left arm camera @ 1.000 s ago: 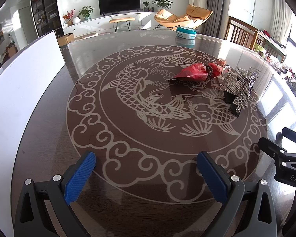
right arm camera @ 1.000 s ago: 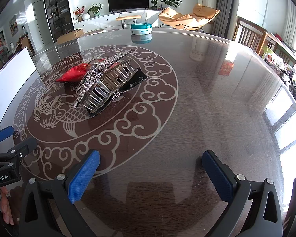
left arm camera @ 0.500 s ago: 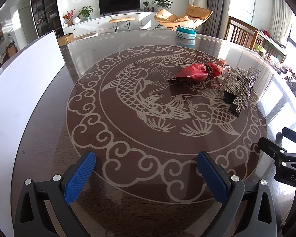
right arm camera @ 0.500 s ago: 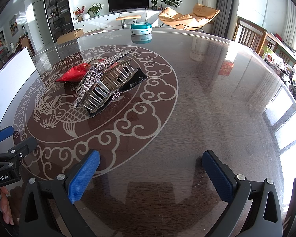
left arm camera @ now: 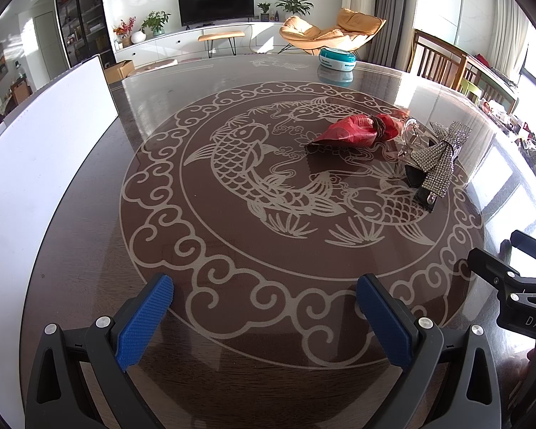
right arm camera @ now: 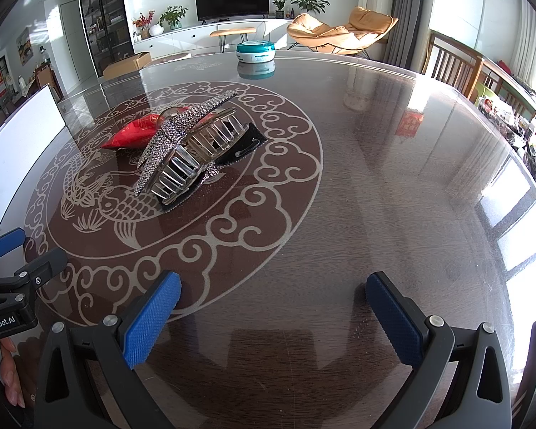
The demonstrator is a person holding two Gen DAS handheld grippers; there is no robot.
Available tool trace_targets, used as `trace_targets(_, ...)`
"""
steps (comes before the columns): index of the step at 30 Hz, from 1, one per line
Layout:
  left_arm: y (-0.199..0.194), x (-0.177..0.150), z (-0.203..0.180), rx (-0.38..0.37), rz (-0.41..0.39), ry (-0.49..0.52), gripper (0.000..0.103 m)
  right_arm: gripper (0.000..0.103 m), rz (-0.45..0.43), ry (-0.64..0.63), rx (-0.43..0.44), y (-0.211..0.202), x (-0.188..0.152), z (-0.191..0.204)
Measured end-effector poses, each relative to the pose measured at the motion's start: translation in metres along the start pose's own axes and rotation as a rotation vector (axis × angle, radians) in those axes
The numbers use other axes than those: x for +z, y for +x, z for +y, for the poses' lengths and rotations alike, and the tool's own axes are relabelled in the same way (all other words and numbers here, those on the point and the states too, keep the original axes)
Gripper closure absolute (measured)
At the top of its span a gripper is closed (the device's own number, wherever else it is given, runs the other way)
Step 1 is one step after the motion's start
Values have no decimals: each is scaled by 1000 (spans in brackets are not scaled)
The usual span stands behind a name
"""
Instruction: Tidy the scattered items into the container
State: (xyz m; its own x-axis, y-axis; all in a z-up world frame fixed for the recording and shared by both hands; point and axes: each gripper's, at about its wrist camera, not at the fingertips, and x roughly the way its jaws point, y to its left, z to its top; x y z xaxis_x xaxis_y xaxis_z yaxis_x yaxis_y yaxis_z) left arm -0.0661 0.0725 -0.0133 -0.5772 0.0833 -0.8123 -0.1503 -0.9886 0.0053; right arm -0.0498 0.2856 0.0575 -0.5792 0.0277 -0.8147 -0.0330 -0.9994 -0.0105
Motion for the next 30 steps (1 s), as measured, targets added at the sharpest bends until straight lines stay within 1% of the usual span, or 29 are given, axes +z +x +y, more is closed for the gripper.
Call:
trace_targets(5, 0, 0, 0, 0, 0, 0, 0, 0, 7, -8, 10, 4, 4, 3)
trace_targets(6, 0, 0, 0, 0, 0, 0, 0, 0, 20, -40, 32, 6, 7, 7)
trace_targets(8, 0, 0, 0, 0, 0, 0, 0, 0, 34, -102, 103, 7, 10, 18)
trace_targets(9, 0, 0, 0, 0, 0, 0, 0, 0, 18, -84, 140, 4, 11, 21)
trace_targets(11, 0, 0, 0, 0, 0, 0, 0, 0, -35, 25, 212, -4, 14, 20)
trace_targets(13, 0, 0, 0, 0, 0, 0, 0, 0, -62, 114, 234, -5, 25, 19)
trace_targets(15, 0, 0, 0, 0, 0, 0, 0, 0, -54, 139, 206, 4, 40, 23)
trace_targets(18, 0, 0, 0, 0, 0, 0, 0, 0, -4, 137, 172, 24, 58, 30)
trace_targets(21, 0, 0, 0, -2, 0, -1, 0, 0, 18, 145, 81, 32, 60, 20)
trace_targets(24, 1, 0, 0, -1, 0, 0, 0, 0, -1, 155, -25, 23, 52, -4)
trace_targets(25, 1, 0, 0, -1, 0, -1, 0, 0, -9, 147, -28, 17, 49, -9)
trace_targets(28, 1, 0, 0, -1, 0, -1, 0, 0, -22, 86, 32, 3, 43, -10)
trace_targets(30, 1, 0, 0, -1, 0, -1, 0, 0, -25, 40, 32, 2, 43, -6)
